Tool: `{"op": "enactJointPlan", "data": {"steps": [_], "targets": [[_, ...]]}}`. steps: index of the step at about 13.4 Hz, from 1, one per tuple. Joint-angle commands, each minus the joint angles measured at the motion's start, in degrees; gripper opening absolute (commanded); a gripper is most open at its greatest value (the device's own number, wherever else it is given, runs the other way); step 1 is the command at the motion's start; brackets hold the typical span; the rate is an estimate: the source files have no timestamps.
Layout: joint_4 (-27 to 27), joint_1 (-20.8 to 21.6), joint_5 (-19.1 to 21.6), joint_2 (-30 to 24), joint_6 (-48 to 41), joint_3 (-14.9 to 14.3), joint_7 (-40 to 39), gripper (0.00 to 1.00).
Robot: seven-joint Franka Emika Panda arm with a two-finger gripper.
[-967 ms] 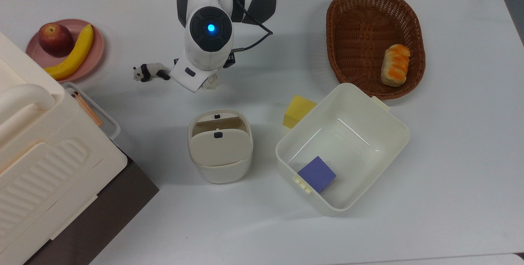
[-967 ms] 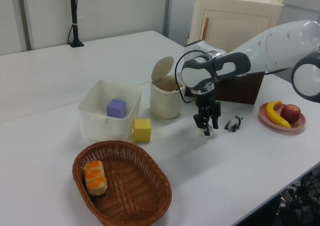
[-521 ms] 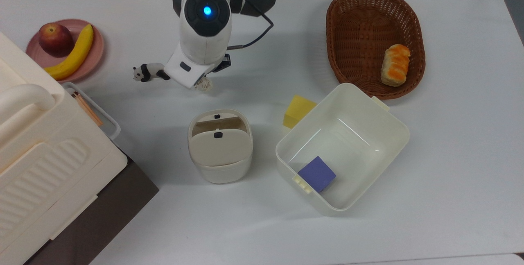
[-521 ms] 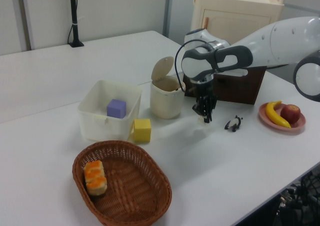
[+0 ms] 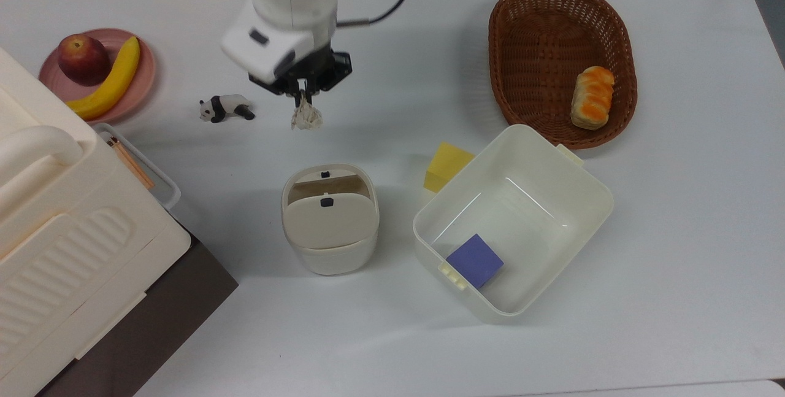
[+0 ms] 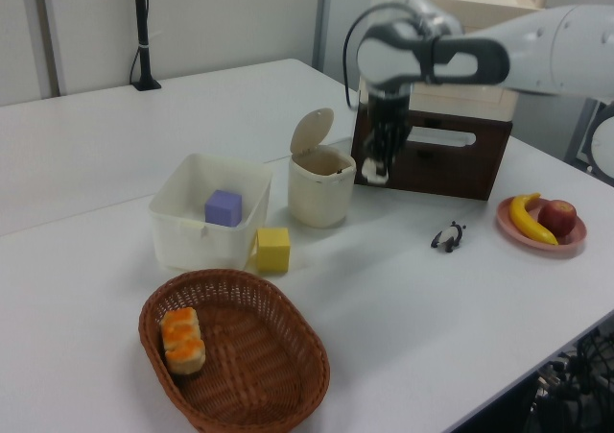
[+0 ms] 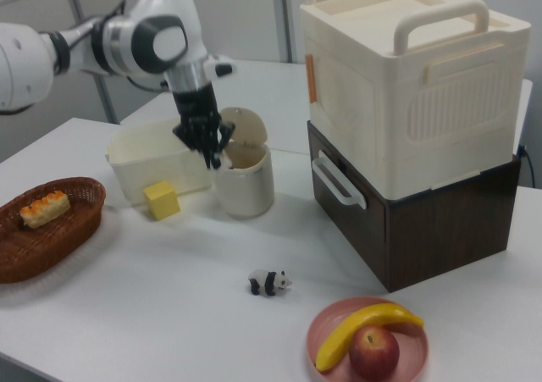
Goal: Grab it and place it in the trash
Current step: 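Lift the wrapper and carry it over the white trash bin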
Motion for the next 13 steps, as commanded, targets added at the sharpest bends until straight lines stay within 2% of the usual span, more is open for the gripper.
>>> {"op": "enactJointPlan", "data": {"steps": [1, 3, 4, 6, 10, 13], "targets": [[4.6, 0.5, 0.8, 0.5, 2.6, -0.5, -0.3, 0.06], [4.5, 0.5, 0.7, 1.7, 6.7, -0.5, 1.0, 0.18], [4.5, 0.5, 0.7, 3.3, 10.0, -0.5, 3.1, 0.57], [4.5, 0.5, 0.1, 4.8, 15.2, -0.5, 8.0, 1.00], [4.3, 0.9, -0.7, 5.6, 16.4, -0.5, 12.3, 1.00], [3.1, 1.2, 0.0, 2.9, 7.2, -0.5, 12.0, 1.00]]}}
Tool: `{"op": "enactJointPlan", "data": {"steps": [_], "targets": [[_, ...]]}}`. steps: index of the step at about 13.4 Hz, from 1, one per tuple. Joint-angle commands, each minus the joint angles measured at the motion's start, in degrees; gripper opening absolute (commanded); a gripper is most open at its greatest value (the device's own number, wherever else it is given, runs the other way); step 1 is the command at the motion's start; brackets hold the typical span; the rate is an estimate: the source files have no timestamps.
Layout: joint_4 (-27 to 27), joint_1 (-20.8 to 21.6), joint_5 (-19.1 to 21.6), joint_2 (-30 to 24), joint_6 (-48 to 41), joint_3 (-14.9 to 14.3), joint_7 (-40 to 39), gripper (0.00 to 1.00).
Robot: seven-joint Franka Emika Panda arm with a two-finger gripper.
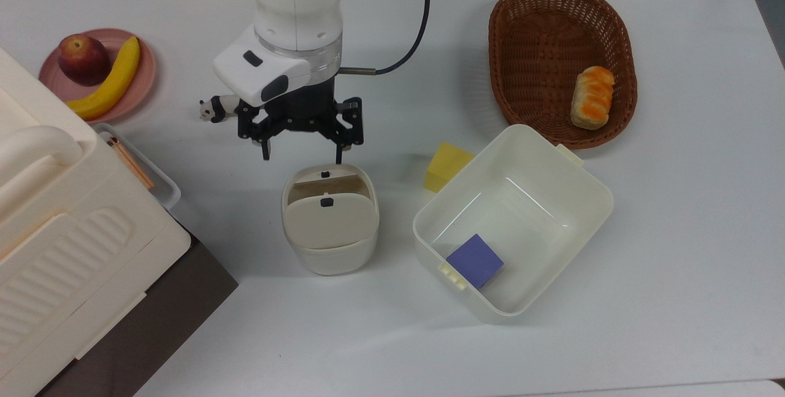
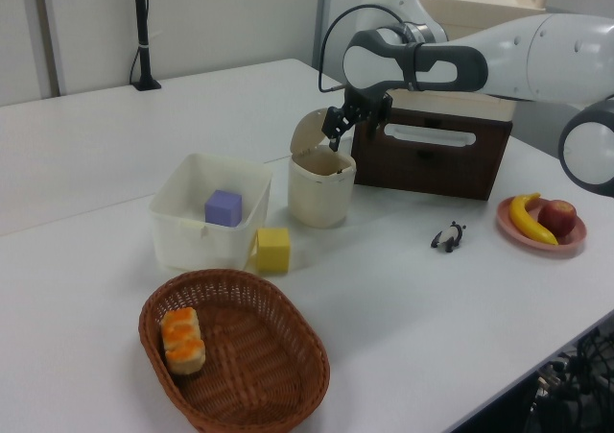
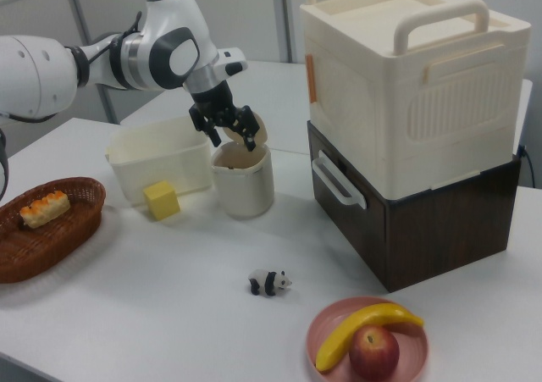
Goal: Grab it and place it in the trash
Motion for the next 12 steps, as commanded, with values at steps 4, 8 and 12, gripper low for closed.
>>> {"op": "enactJointPlan", "data": {"steps": [4, 8, 12], "targets": [[-1.9, 0.6, 1.3, -9.4, -21.9, -0.6, 1.0, 1.00], [-3.0, -1.0, 1.7, -10.9, -21.7, -1.1, -0.8, 1.00], [-2.8, -1.4, 1.9, -10.8, -21.9, -1.1, -0.7, 1.00]]}}
